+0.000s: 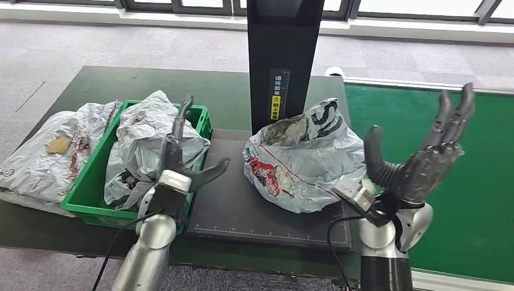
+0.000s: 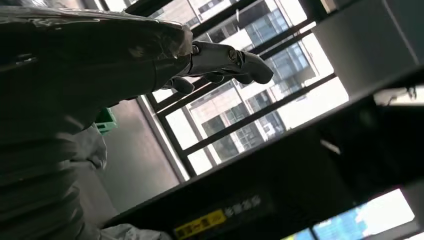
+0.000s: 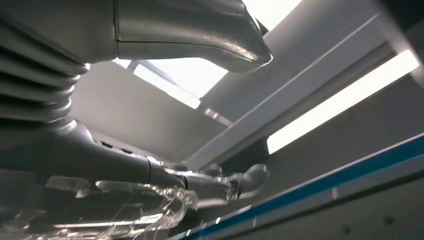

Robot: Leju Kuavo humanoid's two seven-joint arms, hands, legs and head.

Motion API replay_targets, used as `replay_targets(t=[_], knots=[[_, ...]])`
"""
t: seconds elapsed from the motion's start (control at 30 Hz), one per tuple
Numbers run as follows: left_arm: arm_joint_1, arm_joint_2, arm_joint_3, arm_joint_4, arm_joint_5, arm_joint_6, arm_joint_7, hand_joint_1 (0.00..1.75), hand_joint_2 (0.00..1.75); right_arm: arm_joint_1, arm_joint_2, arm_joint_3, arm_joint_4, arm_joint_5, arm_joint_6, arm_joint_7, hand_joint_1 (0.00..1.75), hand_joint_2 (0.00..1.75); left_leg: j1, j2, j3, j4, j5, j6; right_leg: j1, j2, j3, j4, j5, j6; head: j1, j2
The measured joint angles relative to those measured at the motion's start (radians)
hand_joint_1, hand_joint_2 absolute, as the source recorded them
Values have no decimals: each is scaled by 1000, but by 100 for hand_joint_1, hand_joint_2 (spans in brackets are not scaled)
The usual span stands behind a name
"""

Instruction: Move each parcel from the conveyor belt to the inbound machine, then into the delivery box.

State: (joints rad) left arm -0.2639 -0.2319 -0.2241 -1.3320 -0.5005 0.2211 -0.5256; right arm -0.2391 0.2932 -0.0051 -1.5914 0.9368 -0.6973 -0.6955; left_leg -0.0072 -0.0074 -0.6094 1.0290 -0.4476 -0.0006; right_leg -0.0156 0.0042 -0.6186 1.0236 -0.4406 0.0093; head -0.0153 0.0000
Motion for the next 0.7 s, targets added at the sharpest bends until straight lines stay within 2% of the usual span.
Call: replay_targets(t=[0.13,0.3,0.5,0.7], knots=[[-79,-11,-74,152,-134,37,51,0,175,-30,22,-146,0,5,0,0,0,175,-1,3,0,0,2,1,-1,4,-2,0,4,1,0,0],[-155,-33,-135,319,-275,101,128,0,175,-62,36,-259,26,7,0,0,0,175,-1,3,0,0,3,1,-1,3,-1,0,5,1,0,0],[-226,-64,-178,475,-372,129,196,0,175,-95,42,-328,89,0,0,-3,0,175,-1,3,0,0,3,0,-1,3,-1,0,5,1,0,0],[-278,-89,-214,597,-460,86,276,0,175,-103,47,-349,131,5,0,-3,0,175,-1,3,-1,0,3,0,-1,3,-2,0,4,1,0,0]])
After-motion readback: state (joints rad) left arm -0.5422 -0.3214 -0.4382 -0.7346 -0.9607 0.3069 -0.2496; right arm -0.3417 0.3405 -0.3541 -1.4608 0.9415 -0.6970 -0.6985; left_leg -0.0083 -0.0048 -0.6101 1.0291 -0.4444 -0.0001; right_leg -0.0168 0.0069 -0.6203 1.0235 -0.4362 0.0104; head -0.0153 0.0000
